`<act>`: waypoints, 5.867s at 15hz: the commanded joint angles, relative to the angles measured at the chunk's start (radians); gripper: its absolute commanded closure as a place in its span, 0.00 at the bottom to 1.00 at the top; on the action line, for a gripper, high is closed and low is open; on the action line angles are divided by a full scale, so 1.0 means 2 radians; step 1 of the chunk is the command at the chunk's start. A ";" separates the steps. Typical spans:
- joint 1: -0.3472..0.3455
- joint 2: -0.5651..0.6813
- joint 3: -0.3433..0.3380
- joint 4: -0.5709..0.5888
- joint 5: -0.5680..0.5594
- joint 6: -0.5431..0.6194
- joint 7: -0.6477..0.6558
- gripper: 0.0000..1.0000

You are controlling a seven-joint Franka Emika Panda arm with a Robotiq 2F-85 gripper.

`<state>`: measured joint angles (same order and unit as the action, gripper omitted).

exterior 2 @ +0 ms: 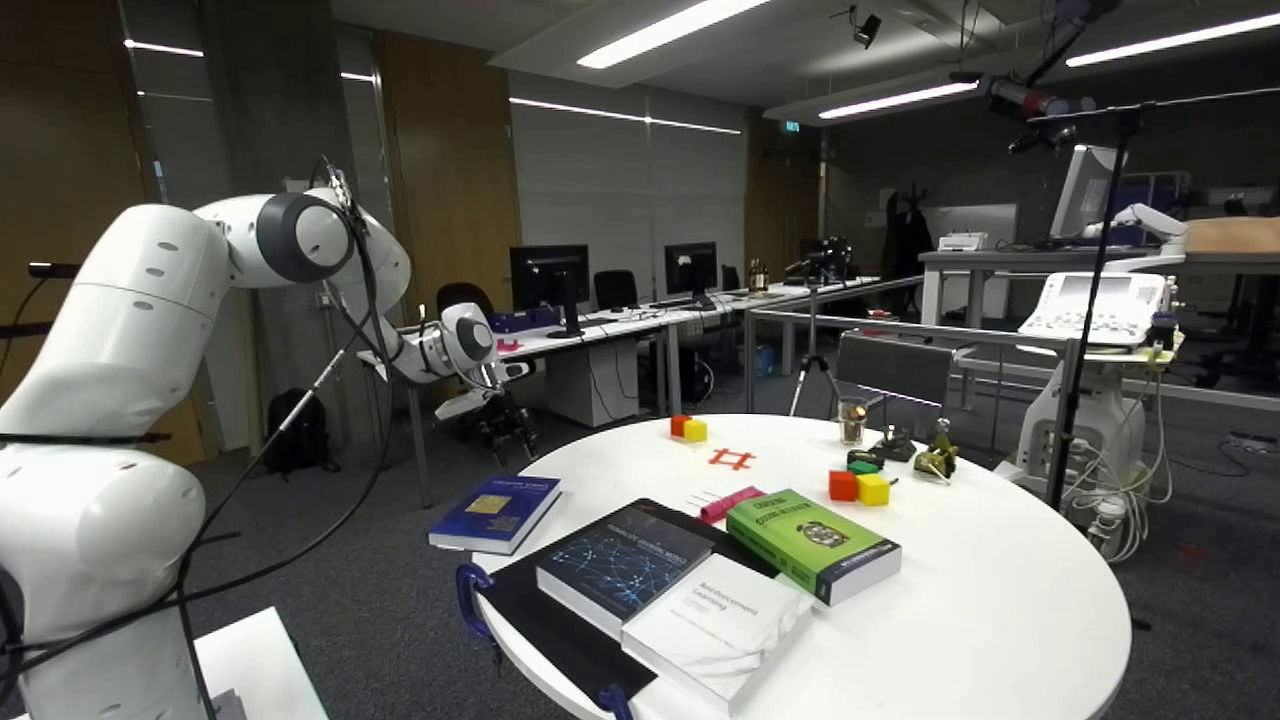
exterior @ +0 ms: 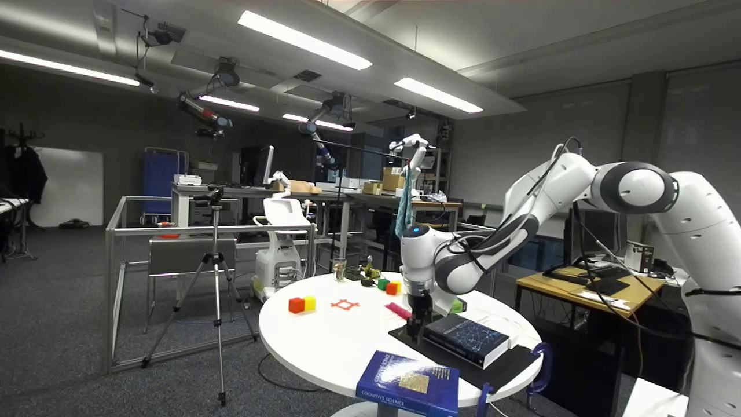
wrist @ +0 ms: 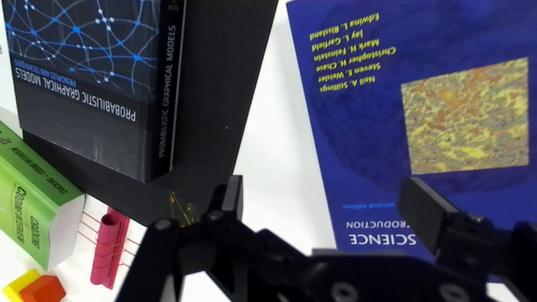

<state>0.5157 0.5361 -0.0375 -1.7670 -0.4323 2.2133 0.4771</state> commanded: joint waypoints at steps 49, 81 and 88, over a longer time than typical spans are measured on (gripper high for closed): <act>0.127 0.094 0.073 0.089 -0.124 -0.174 0.144 0.00; 0.222 0.300 0.020 0.270 -0.274 -0.297 0.133 0.00; 0.233 0.339 0.006 0.307 -0.294 -0.310 0.158 0.00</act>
<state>0.9599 1.1718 -0.0049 -1.2137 -0.9935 1.6439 0.7754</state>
